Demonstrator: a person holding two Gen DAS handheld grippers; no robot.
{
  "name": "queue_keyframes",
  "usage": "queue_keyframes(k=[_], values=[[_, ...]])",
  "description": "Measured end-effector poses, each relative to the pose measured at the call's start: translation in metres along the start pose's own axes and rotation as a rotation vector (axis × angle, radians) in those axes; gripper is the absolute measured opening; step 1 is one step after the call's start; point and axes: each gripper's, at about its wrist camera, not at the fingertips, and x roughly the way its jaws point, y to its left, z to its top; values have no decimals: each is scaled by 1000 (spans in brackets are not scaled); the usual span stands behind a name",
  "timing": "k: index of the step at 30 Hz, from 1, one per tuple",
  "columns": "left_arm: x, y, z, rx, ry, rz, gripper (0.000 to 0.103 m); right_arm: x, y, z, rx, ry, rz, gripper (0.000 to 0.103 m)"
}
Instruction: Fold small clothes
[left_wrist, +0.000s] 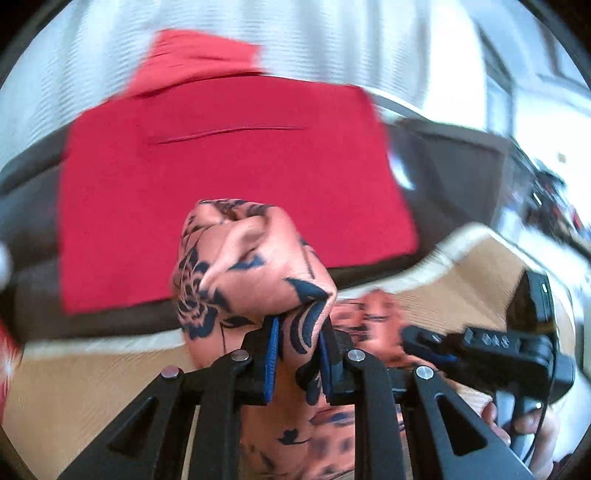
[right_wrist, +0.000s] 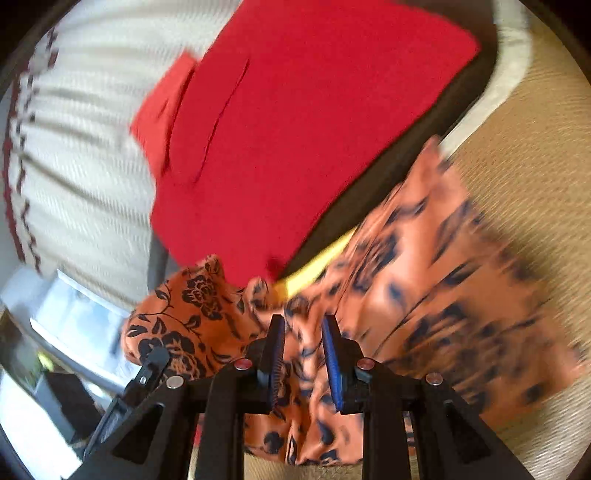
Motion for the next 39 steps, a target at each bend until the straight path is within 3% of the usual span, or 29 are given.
queue_keyframes(k=[3, 5, 7, 9, 10, 11, 12, 13, 16, 19, 21, 22, 23, 26, 29, 31, 33, 35, 39], values=[[46, -60, -2, 116, 103, -93, 19, -31, -25, 22, 74, -89, 20, 25], [79, -81, -15, 119, 220, -192, 20, -45, -42, 32, 111, -129, 10, 25], [86, -82, -28, 80, 311, -317, 20, -52, -60, 39, 163, -137, 2, 28], [64, -67, -31, 57, 254, -354, 24, -54, -67, 44, 190, -124, -16, 48], [42, -49, -31, 40, 197, -363, 37, -54, -65, 44, 185, -121, -35, 73], [29, -37, -32, 17, 157, -363, 46, -55, -62, 43, 167, -122, -39, 76], [14, -19, -32, -24, 99, -356, 65, -54, -55, 44, 132, -114, -34, 76], [1, 1, -34, -67, 49, -323, 72, -54, -50, 43, 109, -107, -33, 76], [7, 44, -49, -160, 86, -191, 71, -35, -29, 36, 47, -56, -85, 76], [25, 64, -68, -246, 141, -186, 71, -17, -17, 28, 11, -22, -143, 76], [38, 61, -80, -239, 184, -189, 71, -5, -7, 22, -41, 1, -197, 64], [41, 61, -85, -235, 210, -194, 68, 3, 2, 17, -99, 11, -258, 28], [41, 61, -88, -240, 213, -205, 68, 5, 10, 14, -140, 7, -301, 19], [38, 62, -89, -262, 195, -222, 68, -15, 52, 1, -307, -133, -371, 18], [36, 57, -90, -236, 209, -211, 68, -32, 79, -21, -434, -206, -419, 17], [45, 53, -95, -206, 261, -184, 69, -30, 68, -32, -422, -148, -509, 17], [54, 52, -101, -220, 308, -206, 69, -15, 34, -30, -296, -4, -593, 17], [56, 52, -102, -237, 327, -216, 70, -15, 12, -24, -178, 62, -586, 21], [52, 50, -97, -217, 318, -202, 70, -50, 26, -3, -77, 6, -504, 27]])
